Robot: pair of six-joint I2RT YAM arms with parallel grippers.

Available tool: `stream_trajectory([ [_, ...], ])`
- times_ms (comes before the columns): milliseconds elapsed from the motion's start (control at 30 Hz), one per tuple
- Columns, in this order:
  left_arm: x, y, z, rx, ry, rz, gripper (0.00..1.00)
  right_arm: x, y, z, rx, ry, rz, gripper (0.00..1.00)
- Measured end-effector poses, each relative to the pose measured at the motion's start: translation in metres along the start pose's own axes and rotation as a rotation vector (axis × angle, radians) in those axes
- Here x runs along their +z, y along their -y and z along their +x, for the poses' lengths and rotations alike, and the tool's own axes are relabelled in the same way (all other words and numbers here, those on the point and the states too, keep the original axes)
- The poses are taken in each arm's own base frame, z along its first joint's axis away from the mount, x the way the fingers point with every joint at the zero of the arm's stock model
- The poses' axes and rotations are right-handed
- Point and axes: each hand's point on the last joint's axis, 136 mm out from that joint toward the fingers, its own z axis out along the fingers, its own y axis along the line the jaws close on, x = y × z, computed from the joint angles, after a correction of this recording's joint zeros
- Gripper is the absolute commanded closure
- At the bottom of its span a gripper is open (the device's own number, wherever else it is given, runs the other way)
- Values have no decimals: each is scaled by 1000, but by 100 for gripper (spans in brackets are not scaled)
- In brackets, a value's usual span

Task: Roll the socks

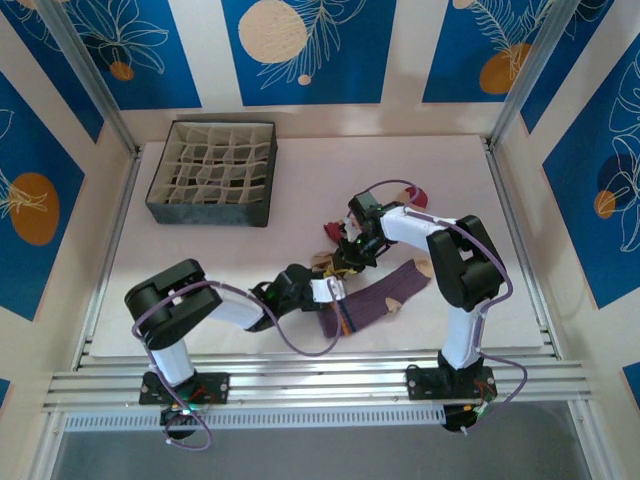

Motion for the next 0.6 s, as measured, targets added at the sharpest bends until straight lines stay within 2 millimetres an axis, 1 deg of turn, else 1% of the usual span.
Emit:
stream_trajectory([
  [67,2,-2,0,-52,10,38,90,-1,1,-1,-2,4,-1,73],
  [133,5,-6,-1,-121,24,103,94,-3,2,-3,-10,10,-4,65],
  [200,8,-10,-1,-189,32,168,96,-4,3,-5,-7,17,-11,60],
  [333,12,-13,-2,-304,54,286,96,-10,6,-4,2,27,-50,49],
  [400,13,-14,-3,-358,69,333,97,-16,6,-1,14,26,-80,47],
  [500,14,-21,-2,-441,82,385,96,-29,-1,6,10,27,-132,44],
  [600,13,-26,0,-525,82,430,96,-46,-7,7,4,49,-178,42],
])
